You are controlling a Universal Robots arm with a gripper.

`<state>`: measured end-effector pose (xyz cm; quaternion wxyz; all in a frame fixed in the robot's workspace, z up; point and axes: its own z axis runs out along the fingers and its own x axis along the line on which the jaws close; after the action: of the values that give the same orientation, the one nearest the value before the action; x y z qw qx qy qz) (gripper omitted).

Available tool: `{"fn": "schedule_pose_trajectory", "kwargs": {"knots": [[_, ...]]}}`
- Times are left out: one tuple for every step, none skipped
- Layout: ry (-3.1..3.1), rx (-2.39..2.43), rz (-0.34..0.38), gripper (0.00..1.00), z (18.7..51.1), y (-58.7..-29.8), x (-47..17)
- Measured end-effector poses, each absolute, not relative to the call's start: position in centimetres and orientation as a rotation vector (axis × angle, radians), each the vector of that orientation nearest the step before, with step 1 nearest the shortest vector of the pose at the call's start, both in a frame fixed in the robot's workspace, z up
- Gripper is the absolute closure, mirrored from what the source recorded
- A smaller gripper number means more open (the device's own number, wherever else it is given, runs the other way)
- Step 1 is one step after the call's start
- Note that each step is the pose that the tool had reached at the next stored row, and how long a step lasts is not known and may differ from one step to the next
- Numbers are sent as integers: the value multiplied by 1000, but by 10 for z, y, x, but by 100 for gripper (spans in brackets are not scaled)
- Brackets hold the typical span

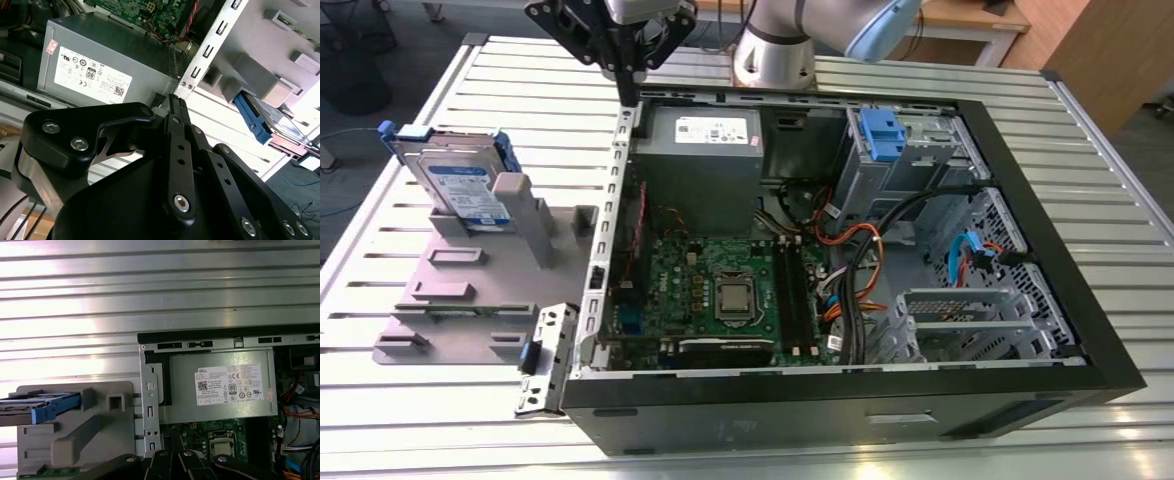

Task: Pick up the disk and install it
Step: 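Reach for the disk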

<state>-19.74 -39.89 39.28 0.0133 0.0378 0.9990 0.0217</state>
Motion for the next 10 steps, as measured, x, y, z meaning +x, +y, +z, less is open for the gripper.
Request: {"fn": "schedule_pose_trajectory", "kwargs": {"knots": [[3112,118,68,89,393,-399,-198],[3112,118,68,89,393,-399,-198],[3112,118,68,89,393,-399,-198],[3112,118,68,89,393,-399,-198],[3112,118,68,89,393,-399,-198],[3112,118,67,89,393,-399,-198],[3112,118,67,89,393,-399,-198],[3112,118,68,89,393,-399,-199],[3112,118,68,89,393,-399,-199],[3112,118,67,89,393,-399,-200]]}}
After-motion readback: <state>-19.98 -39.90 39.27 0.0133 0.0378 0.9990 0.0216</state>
